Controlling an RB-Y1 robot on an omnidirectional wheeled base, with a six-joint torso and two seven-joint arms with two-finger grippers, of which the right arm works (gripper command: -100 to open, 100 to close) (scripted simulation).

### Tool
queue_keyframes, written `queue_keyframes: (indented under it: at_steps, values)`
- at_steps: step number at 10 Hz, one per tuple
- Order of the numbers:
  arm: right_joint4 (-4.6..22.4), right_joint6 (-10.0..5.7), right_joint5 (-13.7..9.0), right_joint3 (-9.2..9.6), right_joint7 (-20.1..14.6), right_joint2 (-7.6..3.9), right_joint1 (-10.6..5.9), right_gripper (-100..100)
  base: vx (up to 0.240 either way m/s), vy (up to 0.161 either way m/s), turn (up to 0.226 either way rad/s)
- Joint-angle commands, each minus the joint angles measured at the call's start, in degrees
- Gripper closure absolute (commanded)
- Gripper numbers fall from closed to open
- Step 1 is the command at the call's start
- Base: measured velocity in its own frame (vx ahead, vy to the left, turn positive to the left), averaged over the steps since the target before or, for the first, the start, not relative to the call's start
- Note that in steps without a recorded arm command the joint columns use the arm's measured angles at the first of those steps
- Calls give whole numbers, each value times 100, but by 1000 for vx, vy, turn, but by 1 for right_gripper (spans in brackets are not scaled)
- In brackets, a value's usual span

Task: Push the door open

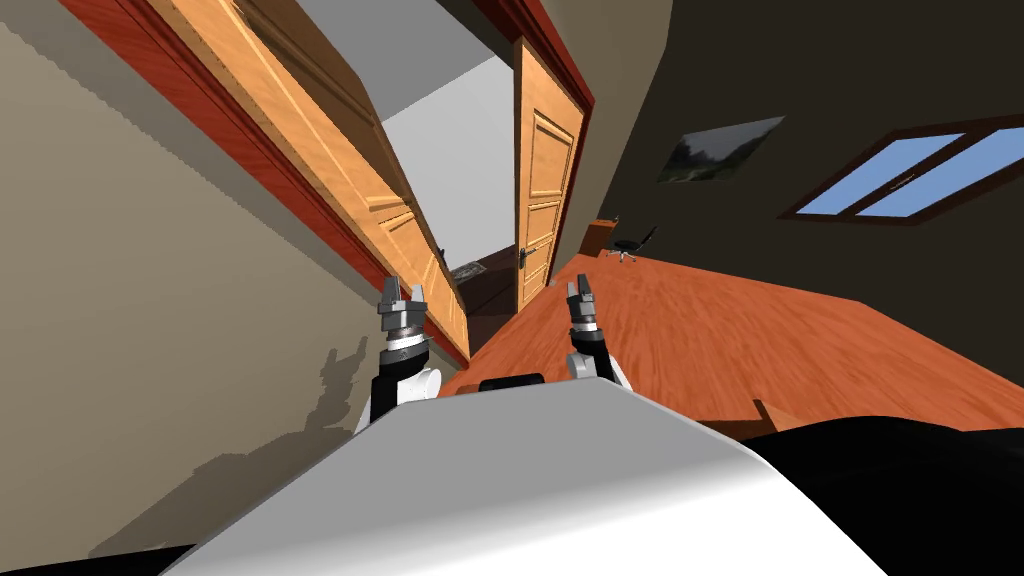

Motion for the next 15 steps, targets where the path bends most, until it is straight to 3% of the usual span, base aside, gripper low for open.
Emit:
queue_keyframes:
  at_steps: [1, 2, 15]
  values:
    - [180, -3, -20, 21, -4, -13, -110, -100, 40, -75, 65]
    - [403, 9, -67, 27, -34, -57, -252, -100, 52, -105, 180]
    - [2097, 98, -423, 74, -262, -352, -1325, -100, 58, -111, 118]
